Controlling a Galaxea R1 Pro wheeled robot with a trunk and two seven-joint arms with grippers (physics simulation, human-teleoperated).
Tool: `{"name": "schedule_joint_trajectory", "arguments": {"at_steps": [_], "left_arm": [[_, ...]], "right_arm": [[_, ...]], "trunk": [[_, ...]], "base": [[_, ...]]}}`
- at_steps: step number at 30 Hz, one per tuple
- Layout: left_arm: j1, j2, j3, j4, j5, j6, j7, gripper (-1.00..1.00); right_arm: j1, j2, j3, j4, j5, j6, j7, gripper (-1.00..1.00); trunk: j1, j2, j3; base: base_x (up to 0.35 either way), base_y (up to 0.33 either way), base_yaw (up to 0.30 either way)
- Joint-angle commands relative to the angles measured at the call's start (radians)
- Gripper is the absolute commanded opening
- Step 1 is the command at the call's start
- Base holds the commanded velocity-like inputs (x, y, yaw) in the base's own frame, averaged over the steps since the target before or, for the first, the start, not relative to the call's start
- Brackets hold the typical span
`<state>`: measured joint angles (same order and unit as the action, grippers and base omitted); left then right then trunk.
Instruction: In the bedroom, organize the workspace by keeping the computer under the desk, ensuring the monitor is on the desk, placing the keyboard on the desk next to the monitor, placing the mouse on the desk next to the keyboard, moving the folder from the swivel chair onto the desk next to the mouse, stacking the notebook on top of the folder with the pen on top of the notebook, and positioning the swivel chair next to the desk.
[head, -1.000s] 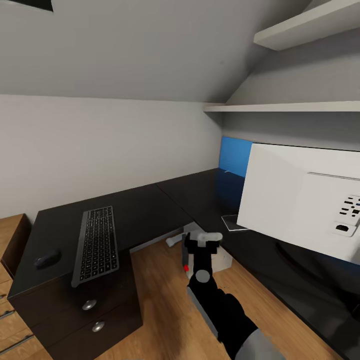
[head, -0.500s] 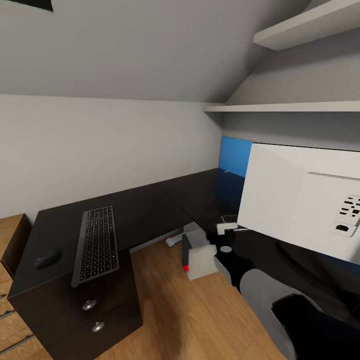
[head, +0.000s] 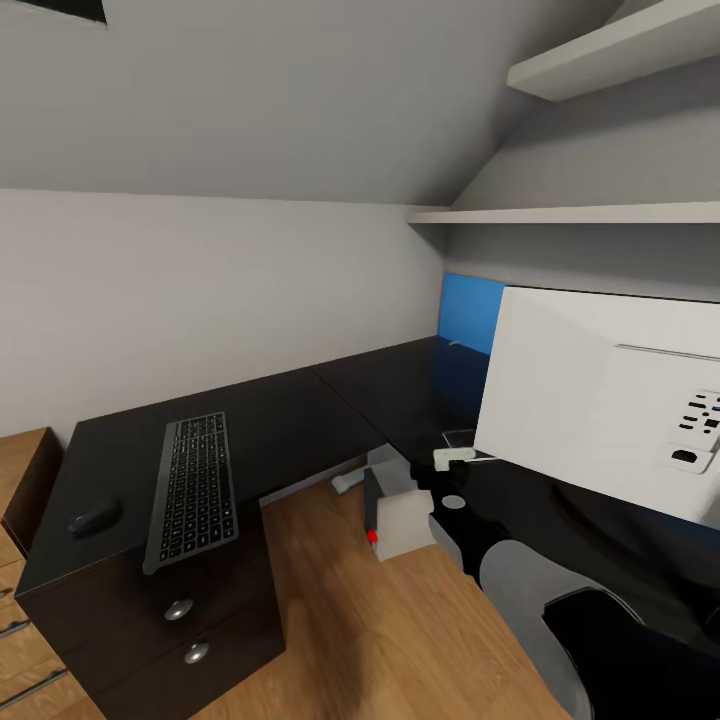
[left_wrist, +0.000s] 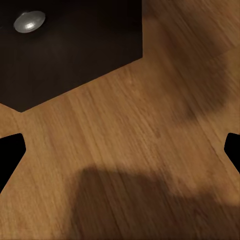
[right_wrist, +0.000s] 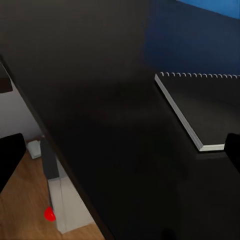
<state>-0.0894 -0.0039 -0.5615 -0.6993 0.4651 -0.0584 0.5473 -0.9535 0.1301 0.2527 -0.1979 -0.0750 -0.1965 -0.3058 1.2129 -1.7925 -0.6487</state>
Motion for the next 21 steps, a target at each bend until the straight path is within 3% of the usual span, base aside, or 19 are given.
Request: {"name": "schedule_joint_trajectory", "arguments": {"at_steps": [1,6,11,12,15,18,21], "left_arm": [[-0.001,0.001,-0.006,0.0,0.01,-0.006,0.006,1.0],[-0.001,0.001,-0.006,0.0,0.009,-0.006,0.006,1.0],[-0.001,0.001,-0.006,0.0,0.009,-0.007,0.006,1.0],[-0.001,0.001,-0.006,0.0,0.01,-0.006,0.006,1.0],[-0.001,0.001,-0.006,0.0,0.01,-0.006,0.006,1.0],[0.0,-0.016,-0.013,0.004,0.008,-0.009,0.008,1.0],[0.0,-0.016,-0.013,0.004,0.008,-0.009,0.008,1.0]], "right_arm": [[-0.001,0.0,0.008,0.001,-0.008,-0.004,-0.005,1.0],[0.003,0.001,0.007,0.001,-0.01,-0.006,-0.005,1.0],[0.014,0.002,0.007,0.0,-0.011,-0.012,-0.006,1.0],[0.029,0.001,0.007,0.001,-0.011,-0.05,-0.008,1.0],[0.039,0.001,0.007,0.0,-0.011,-0.069,-0.008,1.0],[0.056,-0.002,-0.011,-0.017,-0.008,-0.086,-0.025,1.0],[0.073,-0.002,-0.022,-0.034,-0.008,-0.095,-0.041,1.0]], "trunk": [[0.0,0.0,-0.001],[0.0,0.0,-0.001],[0.0,0.0,-0.001],[0.0,0.0,-0.001],[0.0,0.0,-0.001],[0.0,0.0,-0.001],[0.0,0.0,-0.001]], "base": [[0.0,0.0,0.0],[0.011,0.009,0.0],[0.198,0.142,0.0],[0.089,0.02,0.0],[0.168,0.002,0.0],[0.0,0.0,0.0],[0.0,0.0,0.0]]}}
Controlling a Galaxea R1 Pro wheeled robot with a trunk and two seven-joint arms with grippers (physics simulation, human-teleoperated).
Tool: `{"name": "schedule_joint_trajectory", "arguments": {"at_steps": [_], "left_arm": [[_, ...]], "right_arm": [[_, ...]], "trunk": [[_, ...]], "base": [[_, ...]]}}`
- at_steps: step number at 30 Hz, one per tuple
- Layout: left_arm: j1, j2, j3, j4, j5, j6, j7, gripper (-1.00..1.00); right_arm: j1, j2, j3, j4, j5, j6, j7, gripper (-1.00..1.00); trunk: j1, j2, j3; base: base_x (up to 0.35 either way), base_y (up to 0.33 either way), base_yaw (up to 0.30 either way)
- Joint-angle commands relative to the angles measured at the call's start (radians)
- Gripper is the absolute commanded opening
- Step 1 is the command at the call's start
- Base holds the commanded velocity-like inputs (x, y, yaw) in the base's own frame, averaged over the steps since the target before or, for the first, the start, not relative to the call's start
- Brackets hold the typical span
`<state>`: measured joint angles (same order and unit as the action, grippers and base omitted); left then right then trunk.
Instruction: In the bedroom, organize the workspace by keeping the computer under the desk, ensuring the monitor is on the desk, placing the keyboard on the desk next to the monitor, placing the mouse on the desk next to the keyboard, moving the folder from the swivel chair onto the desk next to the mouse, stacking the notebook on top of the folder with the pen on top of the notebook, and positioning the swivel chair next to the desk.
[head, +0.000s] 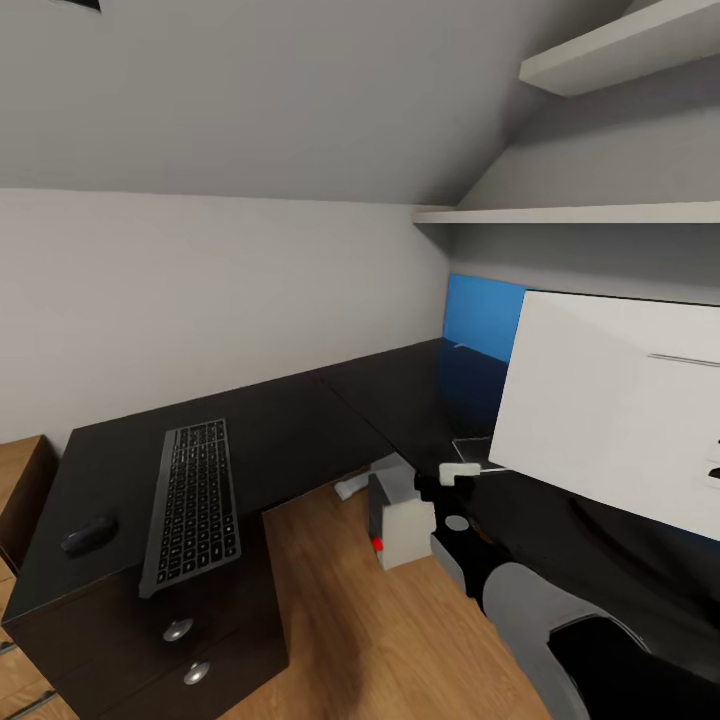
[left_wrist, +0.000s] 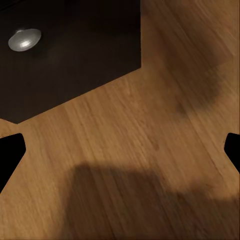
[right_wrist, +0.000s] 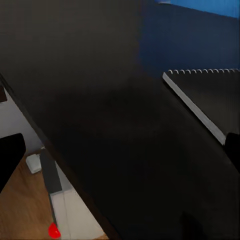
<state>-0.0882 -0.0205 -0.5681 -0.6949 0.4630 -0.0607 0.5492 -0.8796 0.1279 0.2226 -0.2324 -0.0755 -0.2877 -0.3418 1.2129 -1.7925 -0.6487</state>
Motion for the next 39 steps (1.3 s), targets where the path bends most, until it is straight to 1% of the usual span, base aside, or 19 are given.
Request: {"name": "schedule_joint_trajectory", "arguments": {"at_steps": [1,4,8,21,30,39], "left_arm": [[-0.001,-0.002,-0.005,0.0,0.01,-0.007,0.007,1.0],[-0.001,-0.007,-0.004,0.0,0.01,-0.008,0.007,1.0],[-0.001,-0.008,-0.004,0.0,0.01,-0.008,0.008,1.0],[-0.001,-0.009,-0.004,0.0,0.008,-0.01,0.008,1.0],[-0.001,-0.009,-0.004,0.0,0.009,-0.009,0.008,1.0],[-0.001,-0.009,-0.004,0.0,0.011,-0.008,0.007,1.0]], "right_arm": [[0.005,0.006,0.014,0.007,-0.009,0.002,0.001,1.0],[-0.012,0.007,0.03,0.024,-0.01,0.005,0.018,1.0],[-0.016,0.007,0.035,0.046,-0.01,0.005,0.035,1.0],[-0.018,0.007,0.037,0.059,-0.01,0.005,0.037,1.0],[-0.018,0.007,0.037,0.059,-0.009,0.005,0.037,1.0],[-0.017,0.006,0.037,0.059,-0.008,-0.01,0.036,1.0]], "trunk": [[0.0,0.0,-0.001],[0.0,0.0,-0.001],[0.0,0.0,-0.001],[0.0,0.0,-0.001],[0.0,0.0,-0.001],[0.0,0.0,-0.001]], "base": [[0.0,0.0,0.0],[0.0,0.0,0.0],[0.0,0.0,0.0],[0.003,0.0,0.0],[0.173,0.0,0.0],[0.043,0.0,0.0]]}}
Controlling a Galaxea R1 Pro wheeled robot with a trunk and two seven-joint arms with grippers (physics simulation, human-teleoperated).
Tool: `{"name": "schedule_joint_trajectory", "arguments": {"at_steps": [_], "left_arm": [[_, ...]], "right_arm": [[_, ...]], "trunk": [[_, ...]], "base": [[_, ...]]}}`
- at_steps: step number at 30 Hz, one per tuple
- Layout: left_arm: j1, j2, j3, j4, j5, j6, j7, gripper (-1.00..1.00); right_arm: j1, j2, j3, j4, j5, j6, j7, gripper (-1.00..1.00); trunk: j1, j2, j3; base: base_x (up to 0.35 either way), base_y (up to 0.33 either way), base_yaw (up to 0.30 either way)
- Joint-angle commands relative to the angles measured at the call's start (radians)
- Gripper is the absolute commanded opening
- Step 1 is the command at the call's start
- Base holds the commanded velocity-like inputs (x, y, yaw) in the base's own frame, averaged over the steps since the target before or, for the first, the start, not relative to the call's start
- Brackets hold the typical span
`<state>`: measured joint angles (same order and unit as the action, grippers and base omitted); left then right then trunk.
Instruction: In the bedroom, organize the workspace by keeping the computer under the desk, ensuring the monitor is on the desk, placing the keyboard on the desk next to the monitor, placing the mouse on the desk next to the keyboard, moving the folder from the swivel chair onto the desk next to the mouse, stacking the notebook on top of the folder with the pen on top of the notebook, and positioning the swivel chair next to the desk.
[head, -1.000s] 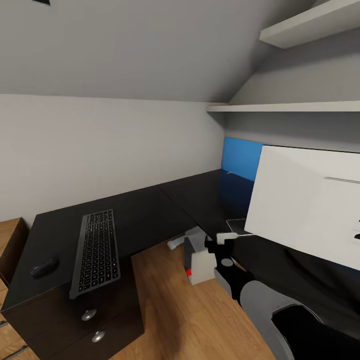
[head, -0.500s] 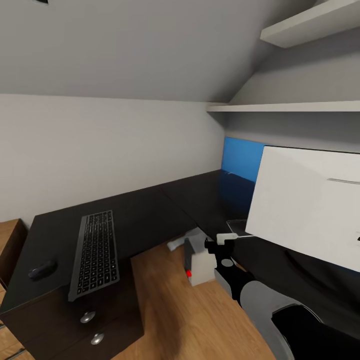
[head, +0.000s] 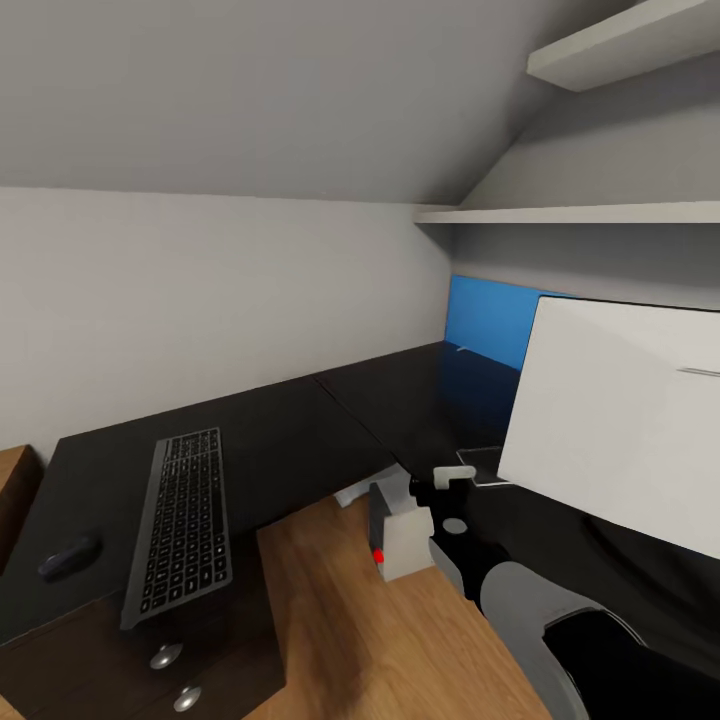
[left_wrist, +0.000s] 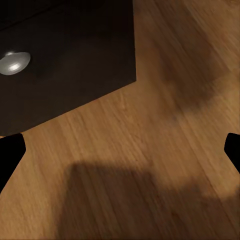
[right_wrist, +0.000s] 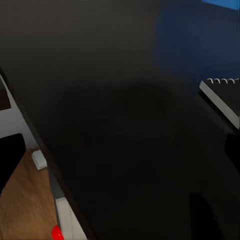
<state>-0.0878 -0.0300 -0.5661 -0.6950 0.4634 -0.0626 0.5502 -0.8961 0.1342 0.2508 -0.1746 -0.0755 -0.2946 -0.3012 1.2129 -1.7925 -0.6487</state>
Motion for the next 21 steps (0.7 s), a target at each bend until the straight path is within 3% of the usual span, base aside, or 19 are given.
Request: {"name": "schedule_joint_trajectory", "arguments": {"at_steps": [1,2,5,21], "left_arm": [[-0.001,0.001,-0.006,0.0,0.01,-0.006,0.006,1.0],[-0.001,0.001,-0.006,0.0,0.011,-0.006,0.005,1.0],[-0.001,0.001,-0.007,0.0,0.011,-0.006,0.005,1.0],[-0.001,0.0,-0.008,0.0,0.011,-0.006,0.005,1.0]], "right_arm": [[-0.001,0.0,0.008,0.002,-0.008,-0.009,-0.005,1.0],[0.0,0.0,0.008,0.003,-0.007,-0.057,-0.008,1.0],[0.0,0.0,0.008,0.003,-0.006,-0.071,-0.013,1.0],[0.0,-0.004,0.008,0.006,-0.008,-0.083,-0.039,1.0]], "trunk": [[0.0,0.0,-0.001],[0.0,0.0,-0.001],[0.0,0.0,-0.001],[0.0,0.0,-0.001]], "base": [[0.008,0.0,0.0],[0.029,-0.02,0.0],[0.1,-0.061,0.0],[0.099,-0.049,0.0]]}}
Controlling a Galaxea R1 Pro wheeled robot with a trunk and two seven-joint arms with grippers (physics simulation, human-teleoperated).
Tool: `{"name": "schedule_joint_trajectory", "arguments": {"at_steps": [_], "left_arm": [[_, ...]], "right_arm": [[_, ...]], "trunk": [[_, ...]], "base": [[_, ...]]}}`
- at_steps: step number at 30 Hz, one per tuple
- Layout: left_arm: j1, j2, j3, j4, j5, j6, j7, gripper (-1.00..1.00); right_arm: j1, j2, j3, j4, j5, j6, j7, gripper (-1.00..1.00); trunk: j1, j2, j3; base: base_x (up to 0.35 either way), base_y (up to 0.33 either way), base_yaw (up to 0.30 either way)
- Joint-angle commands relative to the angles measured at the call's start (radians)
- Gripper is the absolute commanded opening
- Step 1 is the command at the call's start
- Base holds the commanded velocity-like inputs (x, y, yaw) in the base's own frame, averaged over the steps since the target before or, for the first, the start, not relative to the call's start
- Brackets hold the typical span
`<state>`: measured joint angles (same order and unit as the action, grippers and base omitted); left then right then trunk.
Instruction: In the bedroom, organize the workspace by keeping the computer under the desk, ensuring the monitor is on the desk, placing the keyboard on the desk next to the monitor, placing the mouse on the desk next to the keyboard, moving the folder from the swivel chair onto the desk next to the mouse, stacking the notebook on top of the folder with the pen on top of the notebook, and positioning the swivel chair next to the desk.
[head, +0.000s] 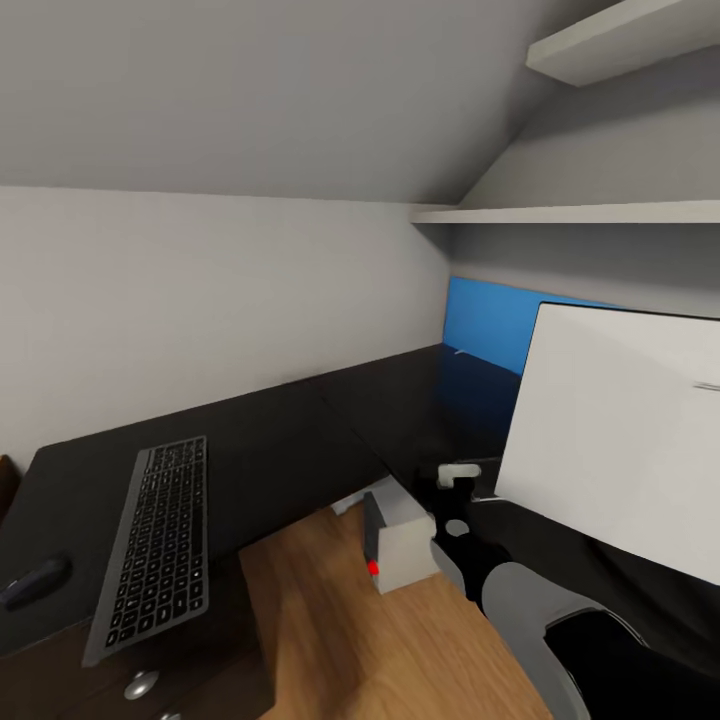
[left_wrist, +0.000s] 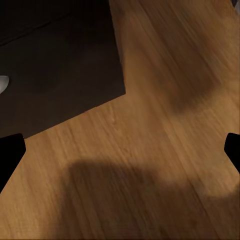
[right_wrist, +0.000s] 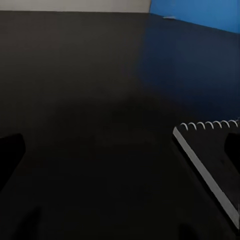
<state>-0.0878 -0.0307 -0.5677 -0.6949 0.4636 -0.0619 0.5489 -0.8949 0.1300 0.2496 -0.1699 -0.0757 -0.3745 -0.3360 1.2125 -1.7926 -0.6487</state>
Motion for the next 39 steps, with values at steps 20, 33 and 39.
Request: {"name": "schedule_joint_trajectory", "arguments": {"at_steps": [20,33,39], "left_arm": [[-0.001,0.001,-0.006,0.0,0.012,-0.006,0.005,1.0],[-0.001,0.001,-0.005,0.0,0.012,-0.006,0.005,1.0],[-0.001,0.001,-0.005,0.0,0.012,-0.006,0.005,1.0]], "right_arm": [[-0.001,-0.016,-0.006,0.003,-0.017,0.003,-0.003,1.0],[-0.001,-0.016,-0.059,0.003,-0.018,0.003,-0.002,1.0],[-0.001,-0.016,-0.065,0.003,-0.018,0.004,-0.002,1.0]], "trunk": [[0.0,0.0,-0.001],[0.0,0.0,-0.001],[0.0,0.0,-0.001]], "base": [[0.096,-0.005,0.0],[0.008,0.0,0.0],[0.0,0.0,0.0]]}}
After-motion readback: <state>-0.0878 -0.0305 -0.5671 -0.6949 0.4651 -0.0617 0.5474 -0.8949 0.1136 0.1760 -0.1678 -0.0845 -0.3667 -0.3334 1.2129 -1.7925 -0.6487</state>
